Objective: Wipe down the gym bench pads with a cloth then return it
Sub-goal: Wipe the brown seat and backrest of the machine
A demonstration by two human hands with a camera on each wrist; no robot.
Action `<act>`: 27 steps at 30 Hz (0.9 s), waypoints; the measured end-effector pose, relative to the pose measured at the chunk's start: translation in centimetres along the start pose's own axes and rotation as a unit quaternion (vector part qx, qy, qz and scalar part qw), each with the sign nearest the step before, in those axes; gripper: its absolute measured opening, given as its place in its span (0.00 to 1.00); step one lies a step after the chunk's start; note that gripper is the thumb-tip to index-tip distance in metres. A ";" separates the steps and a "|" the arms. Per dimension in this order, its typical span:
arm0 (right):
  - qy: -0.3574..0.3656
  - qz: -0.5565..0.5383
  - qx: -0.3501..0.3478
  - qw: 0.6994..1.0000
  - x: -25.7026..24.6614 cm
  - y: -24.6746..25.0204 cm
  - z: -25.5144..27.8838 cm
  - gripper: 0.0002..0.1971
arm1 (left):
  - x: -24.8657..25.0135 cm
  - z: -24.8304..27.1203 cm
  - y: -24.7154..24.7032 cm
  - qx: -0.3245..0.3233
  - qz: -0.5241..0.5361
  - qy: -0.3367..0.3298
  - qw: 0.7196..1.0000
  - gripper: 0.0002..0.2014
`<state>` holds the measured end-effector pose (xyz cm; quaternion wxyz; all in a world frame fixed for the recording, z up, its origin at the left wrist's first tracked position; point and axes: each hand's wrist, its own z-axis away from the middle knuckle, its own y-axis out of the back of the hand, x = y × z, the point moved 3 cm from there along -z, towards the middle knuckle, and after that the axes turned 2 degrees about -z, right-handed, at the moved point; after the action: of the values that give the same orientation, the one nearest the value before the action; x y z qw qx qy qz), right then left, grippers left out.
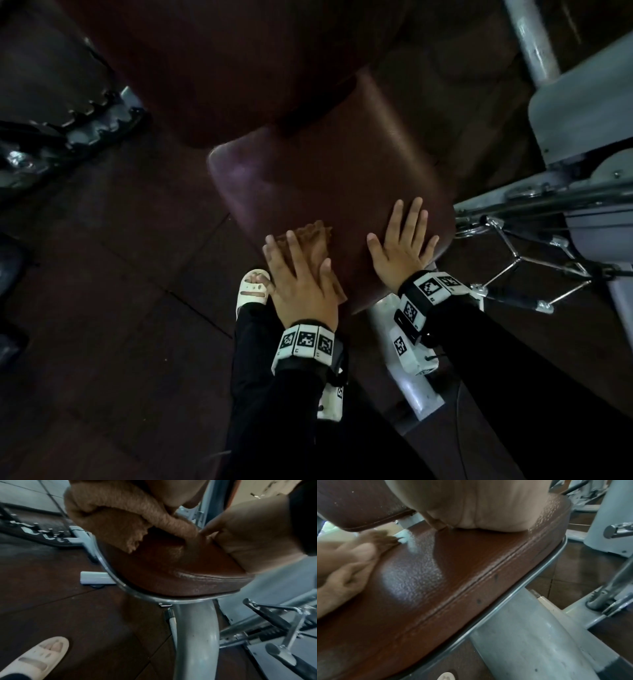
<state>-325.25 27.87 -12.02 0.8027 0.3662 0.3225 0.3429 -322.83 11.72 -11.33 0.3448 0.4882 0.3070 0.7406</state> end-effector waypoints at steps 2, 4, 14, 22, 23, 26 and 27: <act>0.002 0.000 0.000 1.000 0.1 -0.1 -0.1 0.38 | -0.8 0.4 0.0 0.020 0.078 0.038 0.996 0.34; 0.005 -0.001 0.004 1.000 0.2 -0.2 -0.2 0.38 | -1.3 0.8 -0.2 0.046 0.161 0.049 0.985 0.34; -0.002 -0.006 0.014 1.000 0.3 -0.5 -0.5 0.39 | -2.9 1.7 -2.0 0.089 0.407 0.232 0.879 0.33; -0.008 -0.009 0.016 1.000 0.2 -0.5 -0.5 0.39 | -4.5 -9.1 1.9 0.100 0.384 0.205 0.895 0.33; -0.008 -0.010 0.018 1.000 0.2 -0.6 -0.5 0.39 | -4.7 -10.6 2.5 0.094 0.387 0.201 0.895 0.33; -0.012 -0.010 0.022 1.000 0.2 -0.6 -0.5 0.39 | -4.7 -11.8 3.2 0.098 0.404 0.173 0.893 0.33; -0.015 -0.009 0.019 1.000 0.2 -0.5 -0.5 0.39 | -4.7 -11.2 3.0 0.104 0.409 0.162 0.892 0.32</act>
<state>-325.34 27.94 -12.77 0.8033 0.3836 0.3203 0.3240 -332.62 4.87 -15.08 -0.0952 0.4770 0.2069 0.8489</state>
